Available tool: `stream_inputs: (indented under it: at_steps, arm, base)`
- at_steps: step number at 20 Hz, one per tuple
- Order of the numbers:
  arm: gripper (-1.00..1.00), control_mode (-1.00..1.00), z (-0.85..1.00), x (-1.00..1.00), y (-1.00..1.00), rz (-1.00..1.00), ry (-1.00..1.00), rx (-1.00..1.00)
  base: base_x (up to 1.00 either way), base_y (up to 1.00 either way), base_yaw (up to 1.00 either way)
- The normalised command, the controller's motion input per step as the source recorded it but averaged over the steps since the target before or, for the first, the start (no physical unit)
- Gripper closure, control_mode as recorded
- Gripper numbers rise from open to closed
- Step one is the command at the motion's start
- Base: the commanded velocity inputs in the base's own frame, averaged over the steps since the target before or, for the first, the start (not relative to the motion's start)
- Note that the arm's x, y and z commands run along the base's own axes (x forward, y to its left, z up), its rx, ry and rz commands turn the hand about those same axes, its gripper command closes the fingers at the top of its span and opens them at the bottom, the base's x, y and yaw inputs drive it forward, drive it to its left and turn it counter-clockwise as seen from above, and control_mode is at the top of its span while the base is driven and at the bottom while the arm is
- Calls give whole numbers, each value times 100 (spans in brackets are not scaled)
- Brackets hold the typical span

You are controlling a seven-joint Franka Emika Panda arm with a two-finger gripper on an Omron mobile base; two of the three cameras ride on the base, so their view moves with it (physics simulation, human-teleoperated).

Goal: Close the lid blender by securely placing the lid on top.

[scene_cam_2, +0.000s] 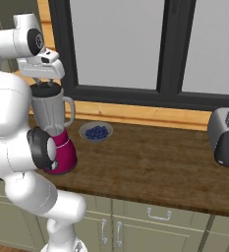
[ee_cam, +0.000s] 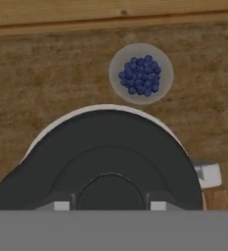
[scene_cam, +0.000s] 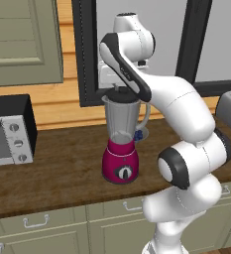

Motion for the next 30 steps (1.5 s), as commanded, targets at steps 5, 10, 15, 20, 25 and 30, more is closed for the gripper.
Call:
stream_inputs:
  at_steps: [5,10,15,20,25,30]
  arm:
    - [100,-100,-17,0,5,0,0,0]
    - [100,-100,-32,2,7,0,-3,-1]
    - [100,-100,-35,5,9,0,-14,0]
    - [100,-100,-48,5,9,0,-16,0]
    - [100,-100,-86,0,2,0,-12,-3]
    - [-100,-100,-76,0,2,0,-2,-5]
  base:
    - [0,0,0]
    - [0,0,0]
    - [0,0,0]
    - [0,0,0]
    - [0,0,0]
    - [0,0,0]
